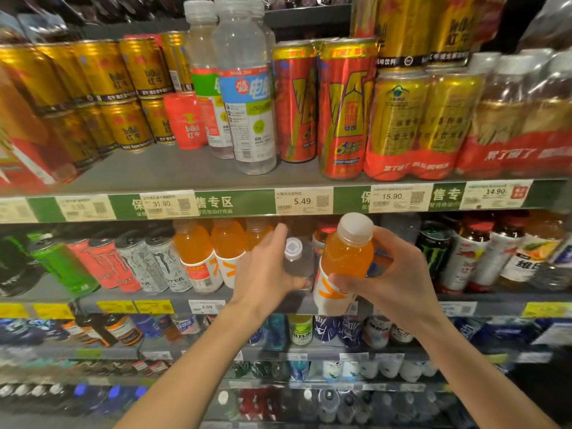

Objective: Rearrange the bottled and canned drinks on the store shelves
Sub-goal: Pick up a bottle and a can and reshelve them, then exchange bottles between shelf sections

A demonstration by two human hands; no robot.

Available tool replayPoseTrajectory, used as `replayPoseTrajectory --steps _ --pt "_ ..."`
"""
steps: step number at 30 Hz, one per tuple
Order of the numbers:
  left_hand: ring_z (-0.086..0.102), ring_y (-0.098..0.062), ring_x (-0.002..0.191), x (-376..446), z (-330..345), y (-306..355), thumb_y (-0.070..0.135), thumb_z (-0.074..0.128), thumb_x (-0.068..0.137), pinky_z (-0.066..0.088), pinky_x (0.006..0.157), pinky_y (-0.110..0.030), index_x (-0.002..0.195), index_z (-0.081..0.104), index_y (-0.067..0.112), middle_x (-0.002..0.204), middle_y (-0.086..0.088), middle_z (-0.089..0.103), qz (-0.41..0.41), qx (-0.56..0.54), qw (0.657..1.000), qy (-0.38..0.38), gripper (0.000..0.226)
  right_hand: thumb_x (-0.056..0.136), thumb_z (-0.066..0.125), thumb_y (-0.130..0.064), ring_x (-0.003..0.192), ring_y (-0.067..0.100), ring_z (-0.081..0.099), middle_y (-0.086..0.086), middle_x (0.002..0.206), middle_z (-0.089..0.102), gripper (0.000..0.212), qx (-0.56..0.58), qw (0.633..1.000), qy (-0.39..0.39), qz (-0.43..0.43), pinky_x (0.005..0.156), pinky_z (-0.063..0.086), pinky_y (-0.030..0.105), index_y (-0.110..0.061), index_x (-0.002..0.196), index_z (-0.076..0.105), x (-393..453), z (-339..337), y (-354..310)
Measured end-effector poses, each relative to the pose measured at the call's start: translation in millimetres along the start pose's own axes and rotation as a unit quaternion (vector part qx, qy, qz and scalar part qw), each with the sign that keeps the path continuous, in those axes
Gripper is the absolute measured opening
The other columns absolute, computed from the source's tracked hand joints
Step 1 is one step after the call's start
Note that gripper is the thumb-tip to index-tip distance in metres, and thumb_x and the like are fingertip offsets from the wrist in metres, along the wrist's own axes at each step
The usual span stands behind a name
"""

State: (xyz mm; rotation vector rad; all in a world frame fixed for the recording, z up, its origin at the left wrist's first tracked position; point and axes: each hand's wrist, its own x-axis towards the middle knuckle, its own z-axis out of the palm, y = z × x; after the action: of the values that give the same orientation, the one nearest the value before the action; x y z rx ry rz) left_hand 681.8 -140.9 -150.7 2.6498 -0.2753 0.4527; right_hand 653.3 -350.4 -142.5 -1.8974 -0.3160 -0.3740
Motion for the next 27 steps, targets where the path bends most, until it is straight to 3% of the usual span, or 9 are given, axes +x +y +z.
replayPoseTrajectory --steps 3,6,10,13,19,21,23,24,27 --pt "0.063 -0.017 0.080 -6.8 -4.7 -6.3 0.051 0.090 0.059 0.053 0.054 -0.033 0.111 0.053 0.025 0.103 0.011 0.061 0.057 0.028 0.997 0.032 0.069 0.058 0.097 -0.019 0.095 0.002 0.069 -0.023 0.102 0.072 0.070 -0.005 1.000 -0.001 -0.007 0.078 0.056 0.016 -0.039 0.116 0.064 0.8 0.3 -0.3" --pt "0.058 -0.007 0.079 -14.0 -23.5 -15.9 0.052 0.091 0.053 0.041 0.055 -0.017 0.103 0.057 0.028 0.097 0.016 0.061 0.055 -0.045 0.995 0.068 0.065 0.057 0.098 -0.021 0.096 0.004 0.070 -0.021 0.102 0.072 0.072 -0.018 1.000 -0.008 -0.007 0.079 0.058 0.021 -0.036 0.118 0.063 1.8 2.9 1.6" --pt "0.059 -0.008 0.086 -24.9 -48.9 -36.3 0.061 0.091 0.046 0.048 0.070 -0.028 0.101 0.057 0.031 0.095 0.017 0.063 0.005 -0.193 0.976 0.101 0.071 0.059 0.097 -0.022 0.096 0.005 0.070 -0.016 0.106 0.071 0.073 -0.023 0.999 -0.030 -0.003 0.079 0.059 0.023 -0.032 0.122 0.062 4.0 12.8 3.5" --pt "0.061 -0.012 0.091 -32.8 -57.4 -46.8 0.054 0.097 0.043 0.050 0.078 -0.033 0.104 0.060 0.031 0.098 0.015 0.065 -0.037 -0.254 0.959 0.118 0.076 0.059 0.098 -0.021 0.097 0.003 0.068 -0.019 0.104 0.070 0.071 -0.028 0.998 -0.049 0.003 0.081 0.058 0.021 -0.034 0.119 0.062 8.8 24.9 0.3" --pt "0.067 -0.006 0.099 -47.0 -64.1 -70.8 0.032 0.100 0.046 0.054 0.087 -0.028 0.108 0.065 0.024 0.102 0.015 0.071 -0.062 -0.322 0.938 0.114 0.072 0.060 0.097 -0.022 0.091 -0.017 0.059 -0.025 0.096 0.064 0.066 -0.081 0.996 -0.036 0.002 0.074 0.046 0.003 -0.032 0.112 0.058 23.2 58.4 -3.1" --pt "0.066 -0.004 0.099 -50.3 -65.5 -74.8 0.033 0.098 0.047 0.053 0.086 -0.024 0.108 0.065 0.027 0.103 0.016 0.071 -0.068 -0.323 0.937 0.113 0.070 0.061 0.096 -0.029 0.092 -0.013 0.060 -0.024 0.098 0.063 0.064 -0.110 0.993 -0.030 0.001 0.075 0.045 0.003 -0.036 0.110 0.056 28.7 67.5 -1.3" --pt "0.065 -0.002 0.100 -53.3 -65.8 -78.0 0.036 0.098 0.045 0.049 0.085 -0.015 0.107 0.065 0.031 0.104 0.020 0.070 -0.072 -0.324 0.937 0.111 0.070 0.061 0.094 -0.040 0.096 0.002 0.063 -0.014 0.103 0.067 0.061 -0.140 0.990 -0.024 0.003 0.084 0.050 0.014 -0.034 0.110 0.059 32.8 74.2 0.1" --pt "0.065 -0.002 0.100 -54.2 -65.5 -79.4 0.039 0.099 0.044 0.048 0.083 -0.011 0.107 0.065 0.033 0.104 0.021 0.069 -0.073 -0.325 0.936 0.110 0.072 0.060 0.091 -0.049 0.102 0.012 0.064 -0.010 0.108 0.069 0.062 -0.163 0.987 -0.017 -0.001 0.090 0.054 0.028 -0.031 0.112 0.062 34.8 76.9 0.9" --pt "0.066 -0.006 0.102 -56.3 -61.2 -86.7 0.040 0.098 0.044 0.051 0.085 -0.016 0.107 0.066 0.037 0.105 0.020 0.071 -0.081 -0.334 0.934 0.100 0.071 0.055 0.071 -0.072 0.114 0.030 0.061 -0.001 0.113 0.074 0.074 -0.289 0.957 -0.003 -0.030 0.096 0.048 0.052 -0.024 0.111 0.069 42.6 82.9 0.7"
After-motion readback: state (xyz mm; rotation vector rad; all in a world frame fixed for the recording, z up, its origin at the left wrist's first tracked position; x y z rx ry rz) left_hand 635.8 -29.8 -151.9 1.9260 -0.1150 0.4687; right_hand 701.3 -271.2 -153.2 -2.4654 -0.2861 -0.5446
